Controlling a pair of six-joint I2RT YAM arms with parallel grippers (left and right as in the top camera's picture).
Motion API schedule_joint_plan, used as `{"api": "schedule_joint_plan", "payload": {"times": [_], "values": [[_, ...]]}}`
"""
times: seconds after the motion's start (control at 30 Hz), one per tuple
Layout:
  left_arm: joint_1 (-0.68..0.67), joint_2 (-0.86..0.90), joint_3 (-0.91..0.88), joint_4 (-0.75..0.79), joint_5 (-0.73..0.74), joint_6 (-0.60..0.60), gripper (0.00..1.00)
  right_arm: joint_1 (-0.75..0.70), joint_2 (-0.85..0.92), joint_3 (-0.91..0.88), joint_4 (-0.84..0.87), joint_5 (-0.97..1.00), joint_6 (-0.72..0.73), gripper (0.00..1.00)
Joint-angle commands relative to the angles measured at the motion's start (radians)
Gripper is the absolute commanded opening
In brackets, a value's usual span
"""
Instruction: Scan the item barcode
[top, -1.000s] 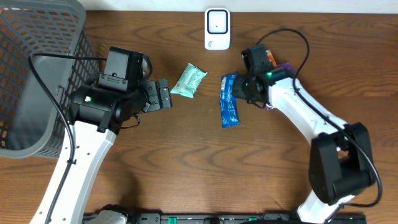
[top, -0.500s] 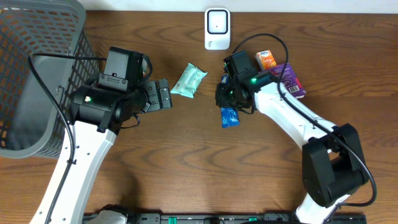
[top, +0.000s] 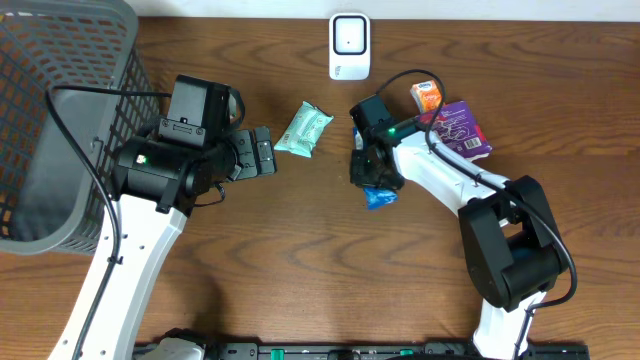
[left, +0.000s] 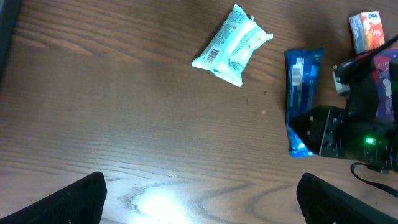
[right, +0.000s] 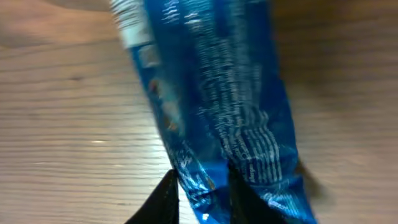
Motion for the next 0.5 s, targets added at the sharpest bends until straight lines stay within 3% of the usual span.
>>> {"api": "schedule_joint_plan", "payload": {"times": [0.0, 0.3, 0.47], "values": [[0.005, 0.006, 0.003, -0.003, -0.013, 0.017, 0.98, -0.027, -0.004, 0.021, -0.052, 0.121, 0.026, 0.24], [0.005, 0.006, 0.003, -0.003, -0.013, 0.017, 0.98, -0.033, -0.009, 0.114, -0.114, 0.142, -0.012, 0.37], [0.005, 0.006, 0.003, -0.003, -0.013, 0.017, 0.98, -0.033, -0.008, 0.114, -0.060, 0.143, -0.012, 0.36]]}}
